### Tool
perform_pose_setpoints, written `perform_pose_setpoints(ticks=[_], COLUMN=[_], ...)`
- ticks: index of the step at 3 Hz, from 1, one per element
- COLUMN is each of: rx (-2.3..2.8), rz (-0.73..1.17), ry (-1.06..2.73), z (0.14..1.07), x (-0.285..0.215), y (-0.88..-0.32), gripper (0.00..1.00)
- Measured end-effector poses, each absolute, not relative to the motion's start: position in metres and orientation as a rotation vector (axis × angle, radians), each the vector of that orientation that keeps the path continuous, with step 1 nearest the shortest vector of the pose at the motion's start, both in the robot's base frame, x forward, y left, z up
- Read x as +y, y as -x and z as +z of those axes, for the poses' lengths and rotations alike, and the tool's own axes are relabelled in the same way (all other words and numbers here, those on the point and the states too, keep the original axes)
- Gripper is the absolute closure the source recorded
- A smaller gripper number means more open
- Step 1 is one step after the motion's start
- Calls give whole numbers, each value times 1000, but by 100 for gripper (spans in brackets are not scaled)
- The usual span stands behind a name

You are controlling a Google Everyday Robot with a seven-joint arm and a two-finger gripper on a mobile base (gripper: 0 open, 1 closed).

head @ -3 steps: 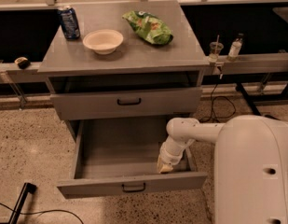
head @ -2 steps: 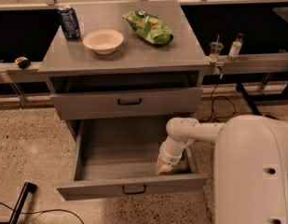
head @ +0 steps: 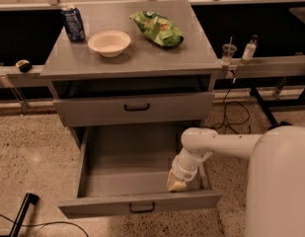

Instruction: Open middle drawer

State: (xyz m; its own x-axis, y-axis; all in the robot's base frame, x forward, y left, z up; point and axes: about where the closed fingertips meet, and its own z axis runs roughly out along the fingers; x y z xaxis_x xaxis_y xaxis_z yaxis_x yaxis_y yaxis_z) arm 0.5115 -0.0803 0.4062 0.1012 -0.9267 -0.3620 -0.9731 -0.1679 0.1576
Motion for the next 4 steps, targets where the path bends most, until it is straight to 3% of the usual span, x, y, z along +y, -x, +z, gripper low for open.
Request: perform_pose_setpoints(ticks=[1, 3, 4], rx=[1943, 1837, 1837], rz=[587, 303, 293], ry=[2239, 2128, 2121], z=[407, 478, 480], x=[-80, -108, -110], y=[-510, -540, -542], gripper=[100, 100, 81])
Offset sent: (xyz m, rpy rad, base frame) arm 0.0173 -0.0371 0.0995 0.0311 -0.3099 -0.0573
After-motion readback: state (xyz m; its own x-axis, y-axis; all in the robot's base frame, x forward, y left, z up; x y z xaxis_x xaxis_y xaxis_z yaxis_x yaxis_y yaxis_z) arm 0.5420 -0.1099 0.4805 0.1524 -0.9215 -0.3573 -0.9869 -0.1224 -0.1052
